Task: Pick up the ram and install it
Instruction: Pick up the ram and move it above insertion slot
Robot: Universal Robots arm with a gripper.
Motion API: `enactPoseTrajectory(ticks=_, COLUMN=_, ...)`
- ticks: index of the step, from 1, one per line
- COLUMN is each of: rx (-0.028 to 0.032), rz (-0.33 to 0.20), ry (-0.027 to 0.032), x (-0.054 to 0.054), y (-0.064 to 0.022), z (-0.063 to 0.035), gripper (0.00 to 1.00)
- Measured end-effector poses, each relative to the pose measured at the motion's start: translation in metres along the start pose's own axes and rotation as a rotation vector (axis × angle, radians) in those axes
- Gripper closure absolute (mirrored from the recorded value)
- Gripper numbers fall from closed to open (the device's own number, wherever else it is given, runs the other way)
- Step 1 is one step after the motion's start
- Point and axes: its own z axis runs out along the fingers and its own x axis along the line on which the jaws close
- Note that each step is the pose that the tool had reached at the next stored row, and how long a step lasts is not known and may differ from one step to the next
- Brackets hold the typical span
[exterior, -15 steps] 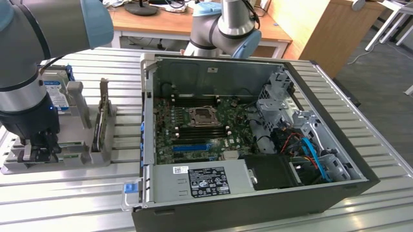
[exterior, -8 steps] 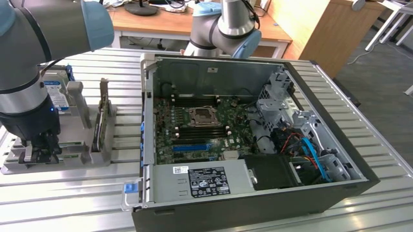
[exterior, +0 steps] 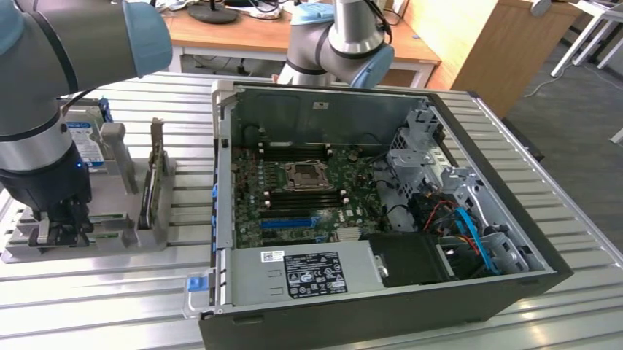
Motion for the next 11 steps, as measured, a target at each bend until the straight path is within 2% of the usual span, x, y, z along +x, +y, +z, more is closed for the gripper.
enactPoseTrajectory(ticks=11, rx=-0.0001, rz=0.000, ry=0.0002, x=0.0008, y=0.0001, z=0.0000, gripper=0.70)
